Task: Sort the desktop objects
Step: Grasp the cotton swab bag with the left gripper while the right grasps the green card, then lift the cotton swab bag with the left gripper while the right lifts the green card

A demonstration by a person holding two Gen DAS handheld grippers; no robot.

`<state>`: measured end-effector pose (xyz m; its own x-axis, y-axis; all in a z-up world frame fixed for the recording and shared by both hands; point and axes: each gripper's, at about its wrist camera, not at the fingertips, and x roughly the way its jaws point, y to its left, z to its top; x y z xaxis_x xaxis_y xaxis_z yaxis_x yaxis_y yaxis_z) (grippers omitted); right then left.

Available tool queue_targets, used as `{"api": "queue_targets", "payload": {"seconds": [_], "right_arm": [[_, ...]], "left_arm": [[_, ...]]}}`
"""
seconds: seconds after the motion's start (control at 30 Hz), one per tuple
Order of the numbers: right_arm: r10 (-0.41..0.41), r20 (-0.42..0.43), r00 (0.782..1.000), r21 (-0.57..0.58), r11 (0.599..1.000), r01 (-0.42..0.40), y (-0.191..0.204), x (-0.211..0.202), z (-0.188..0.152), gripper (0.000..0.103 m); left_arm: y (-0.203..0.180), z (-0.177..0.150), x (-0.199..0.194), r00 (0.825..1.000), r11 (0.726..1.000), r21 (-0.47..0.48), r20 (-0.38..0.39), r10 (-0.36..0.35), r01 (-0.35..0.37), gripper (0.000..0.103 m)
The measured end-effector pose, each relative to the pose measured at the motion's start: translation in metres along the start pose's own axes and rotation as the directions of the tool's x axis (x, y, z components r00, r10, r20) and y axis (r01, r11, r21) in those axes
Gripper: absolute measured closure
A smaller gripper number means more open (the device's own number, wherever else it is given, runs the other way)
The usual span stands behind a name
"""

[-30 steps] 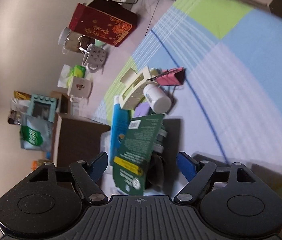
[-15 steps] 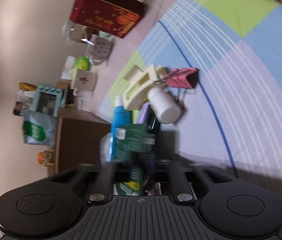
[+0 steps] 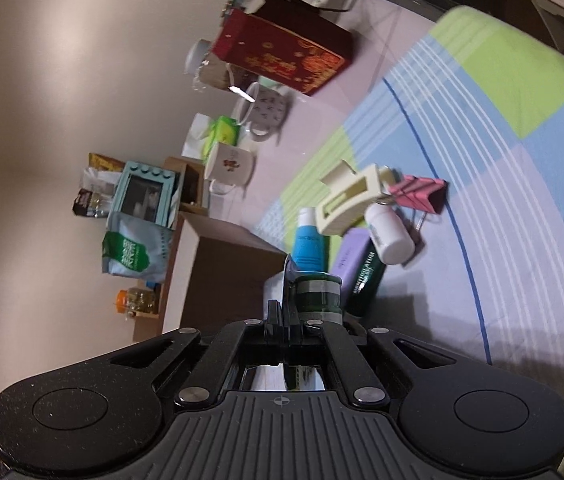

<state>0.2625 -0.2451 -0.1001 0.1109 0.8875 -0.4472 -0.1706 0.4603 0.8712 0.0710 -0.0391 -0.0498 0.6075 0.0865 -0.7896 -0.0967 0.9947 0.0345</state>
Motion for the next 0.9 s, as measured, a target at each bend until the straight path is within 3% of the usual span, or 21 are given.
{"api": "queue_targets", "payload": {"seconds": [0.17,0.37,0.5,0.53,0.6,0.63,0.7,0.77,0.83,0.9], "right_arm": [[-0.094,-0.028,0.995,-0.133,0.987,0.090,0.017,0.002,-0.012,0.103],[-0.125,0.008,0.992,-0.125,0.984,0.125,0.018,-0.009,-0.040,0.103],[-0.204,0.114,0.972,-0.028,0.978,0.209,0.009,-0.022,-0.051,0.102],[-0.228,0.132,0.965,-0.009,0.973,0.231,0.008,-0.024,-0.054,0.095],[-0.287,0.180,0.941,-0.006,0.956,0.293,0.012,-0.029,-0.063,0.019],[-0.318,0.225,0.921,-0.055,0.939,0.338,0.020,-0.030,-0.070,0.019],[-0.392,0.262,0.882,-0.255,0.853,0.455,0.044,-0.019,-0.087,0.019],[-0.455,0.291,0.842,-0.470,0.698,0.540,0.069,0.003,-0.110,0.019],[-0.482,0.326,0.813,-0.650,0.510,0.563,0.087,0.031,-0.137,0.019],[-0.529,0.385,0.756,-0.754,0.293,0.589,0.091,0.064,-0.162,0.020]], "left_arm": [[0.013,0.000,-0.007,1.000,1.000,-0.004,0.003,-0.003,0.003,0.035],[0.034,-0.007,-0.008,0.998,0.997,0.032,-0.010,-0.068,0.068,0.035],[0.051,-0.012,-0.007,0.993,0.992,0.053,-0.022,-0.113,0.114,0.035],[0.055,-0.013,-0.007,0.992,0.990,0.056,-0.023,-0.125,0.126,0.035],[0.063,-0.014,-0.006,0.989,0.987,0.065,-0.026,-0.145,0.147,0.035],[0.066,-0.015,-0.006,0.988,0.985,0.071,-0.028,-0.154,0.156,0.035],[0.072,-0.016,-0.004,0.984,0.981,0.080,-0.033,-0.173,0.175,0.035],[0.075,-0.017,-0.001,0.981,0.977,0.091,-0.040,-0.191,0.194,0.035],[0.076,-0.017,0.001,0.978,0.972,0.108,-0.043,-0.205,0.208,0.035],[0.076,-0.017,0.002,0.975,0.968,0.120,-0.043,-0.216,0.220,0.035]]}}
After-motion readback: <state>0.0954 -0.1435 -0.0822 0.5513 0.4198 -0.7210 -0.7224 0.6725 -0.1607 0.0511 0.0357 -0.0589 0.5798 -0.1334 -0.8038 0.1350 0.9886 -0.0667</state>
